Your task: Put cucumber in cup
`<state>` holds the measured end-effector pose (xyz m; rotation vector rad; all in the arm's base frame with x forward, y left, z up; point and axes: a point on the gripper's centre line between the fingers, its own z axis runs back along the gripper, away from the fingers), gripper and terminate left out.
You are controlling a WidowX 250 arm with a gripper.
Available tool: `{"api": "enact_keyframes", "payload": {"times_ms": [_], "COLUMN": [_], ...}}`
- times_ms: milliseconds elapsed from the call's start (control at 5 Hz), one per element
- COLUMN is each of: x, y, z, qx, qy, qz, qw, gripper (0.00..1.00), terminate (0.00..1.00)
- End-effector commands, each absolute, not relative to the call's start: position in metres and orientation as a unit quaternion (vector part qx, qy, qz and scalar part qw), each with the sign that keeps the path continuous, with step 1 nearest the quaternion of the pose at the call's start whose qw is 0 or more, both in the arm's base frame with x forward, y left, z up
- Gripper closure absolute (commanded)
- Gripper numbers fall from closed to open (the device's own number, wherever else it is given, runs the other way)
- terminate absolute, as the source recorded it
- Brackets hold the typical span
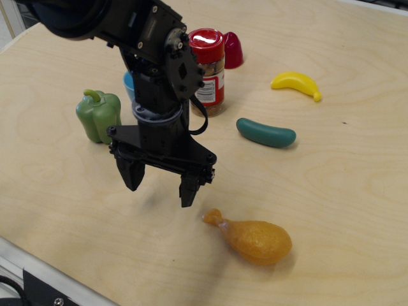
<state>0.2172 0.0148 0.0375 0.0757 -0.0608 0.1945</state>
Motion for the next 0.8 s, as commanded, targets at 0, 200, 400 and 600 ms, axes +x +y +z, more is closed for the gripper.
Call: {"api": "enact_keyframes", "payload": {"times_ms": [0, 200, 400, 600], "x": [0.217, 0.228, 0.238, 0.262], "y": [0.015, 0.004, -0.002, -0.017], "z": [0.038, 0.058, 0.073, 0.079], "qx": [0.038, 0.047, 0.072, 0.061], "qy": [-0.030, -0.067, -0.067, -0.076], "qz": [0.097, 0.196, 0.290, 0.397], "qw": [0.994, 0.977, 0.952, 0.912], "gripper": [0.00, 0.00, 0.00, 0.00], "terminate": [0.00, 0.00, 0.00, 0.00]}}
